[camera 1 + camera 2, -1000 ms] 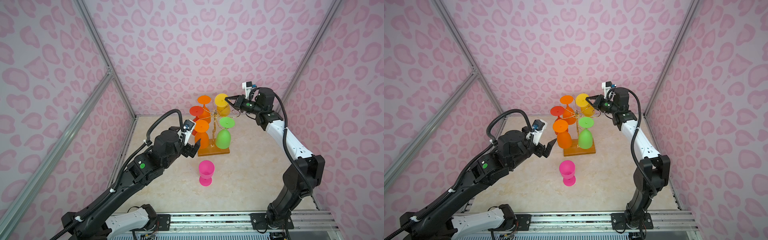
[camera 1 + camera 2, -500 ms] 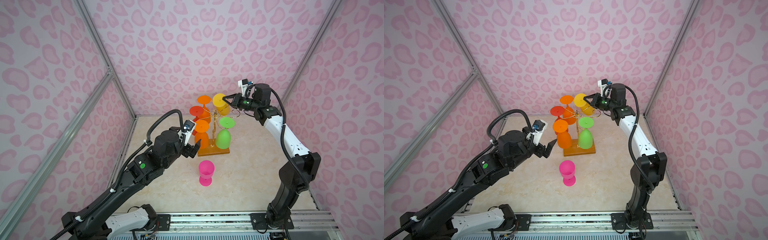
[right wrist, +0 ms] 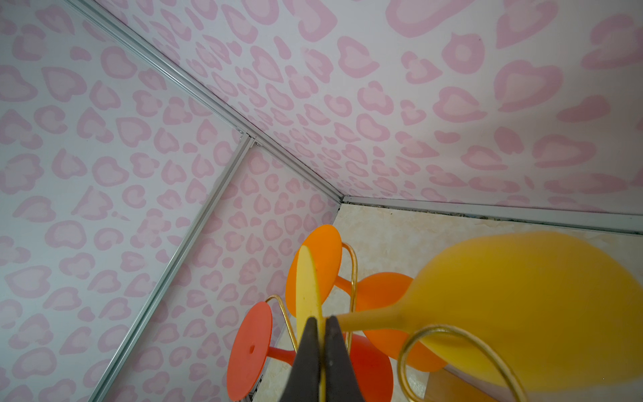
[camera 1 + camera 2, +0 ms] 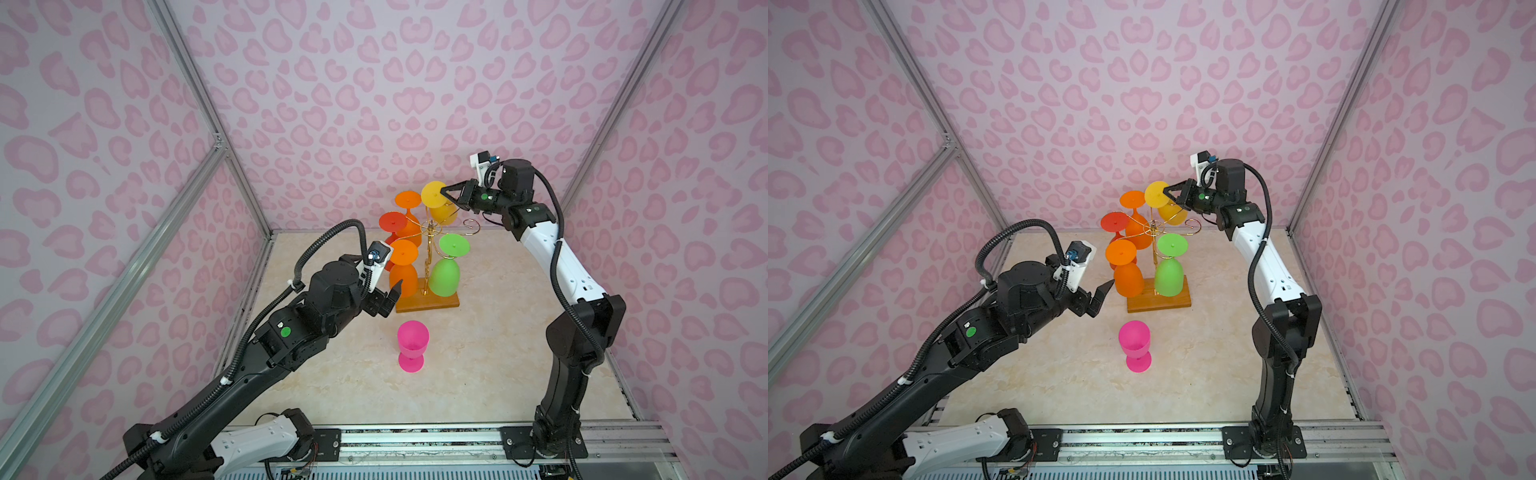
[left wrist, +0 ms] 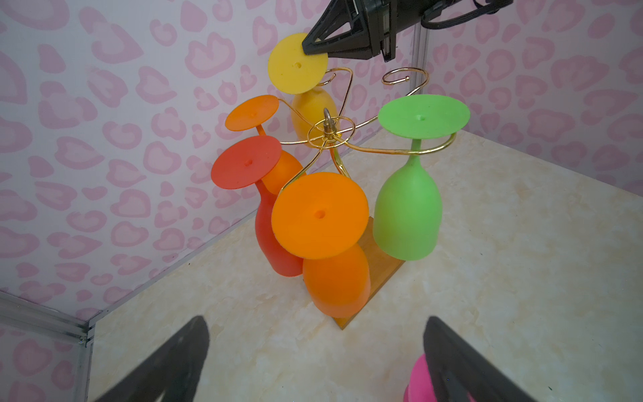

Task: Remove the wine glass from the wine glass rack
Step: 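Lift the yellow glass up off its rack hook with the right gripper, then raise the yellow glass with the right gripper while the left gripper approaches its bowl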

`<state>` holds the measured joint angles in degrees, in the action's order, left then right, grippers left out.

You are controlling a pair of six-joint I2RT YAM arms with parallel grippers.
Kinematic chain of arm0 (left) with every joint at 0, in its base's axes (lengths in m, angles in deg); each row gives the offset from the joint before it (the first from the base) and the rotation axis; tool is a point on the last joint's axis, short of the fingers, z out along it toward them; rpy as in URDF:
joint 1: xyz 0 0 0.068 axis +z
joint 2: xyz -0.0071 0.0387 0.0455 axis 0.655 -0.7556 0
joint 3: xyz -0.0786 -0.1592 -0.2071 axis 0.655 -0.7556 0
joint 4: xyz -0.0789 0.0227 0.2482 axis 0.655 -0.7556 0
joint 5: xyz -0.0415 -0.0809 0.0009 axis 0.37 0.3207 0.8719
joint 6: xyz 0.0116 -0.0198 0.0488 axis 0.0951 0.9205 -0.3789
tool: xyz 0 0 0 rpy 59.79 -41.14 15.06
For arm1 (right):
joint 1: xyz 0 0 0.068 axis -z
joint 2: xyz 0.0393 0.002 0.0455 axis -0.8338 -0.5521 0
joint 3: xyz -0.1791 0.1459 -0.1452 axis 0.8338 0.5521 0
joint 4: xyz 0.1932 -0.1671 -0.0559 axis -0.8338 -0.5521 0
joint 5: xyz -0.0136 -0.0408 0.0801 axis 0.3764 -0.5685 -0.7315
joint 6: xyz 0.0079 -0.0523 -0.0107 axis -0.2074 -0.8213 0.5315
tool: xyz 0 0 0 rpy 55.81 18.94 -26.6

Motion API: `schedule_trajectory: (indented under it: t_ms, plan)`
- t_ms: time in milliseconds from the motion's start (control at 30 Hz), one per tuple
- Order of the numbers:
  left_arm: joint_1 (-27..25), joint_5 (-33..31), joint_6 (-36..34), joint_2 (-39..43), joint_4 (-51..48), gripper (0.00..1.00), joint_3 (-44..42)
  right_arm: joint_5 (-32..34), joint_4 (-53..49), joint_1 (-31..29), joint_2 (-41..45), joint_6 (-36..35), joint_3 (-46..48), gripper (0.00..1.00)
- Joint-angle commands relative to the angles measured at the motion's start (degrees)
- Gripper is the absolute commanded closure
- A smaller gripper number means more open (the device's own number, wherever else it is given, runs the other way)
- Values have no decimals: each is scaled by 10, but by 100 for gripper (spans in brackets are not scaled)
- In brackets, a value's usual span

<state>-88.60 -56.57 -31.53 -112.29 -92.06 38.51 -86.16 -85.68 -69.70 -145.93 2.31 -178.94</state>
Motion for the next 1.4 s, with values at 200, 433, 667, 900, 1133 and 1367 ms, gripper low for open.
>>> schedule_trajectory:
  t_ms: [200, 433, 667, 900, 1133, 1367]
  plan:
    - [0, 9, 5, 8, -1, 2, -2, 13, 99, 24, -21, 38, -9, 100]
    - [0, 4, 3, 32, 18, 3, -11, 12, 279, 58, 24, 129, 87, 100]
    - [1, 30, 1, 65, 73, 2, -24, 12, 441, 79, 117, 196, 205, 100]
    - [31, 149, 22, 61, 132, 1, -15, 18, 561, 79, 224, 244, 310, 100]
    - [121, 333, 94, 29, 212, 0, -14, 13, 607, 57, 306, 263, 384, 100]
    - [255, 587, 274, -28, 430, 1, -47, -4, 675, 11, 335, 313, 428, 100]
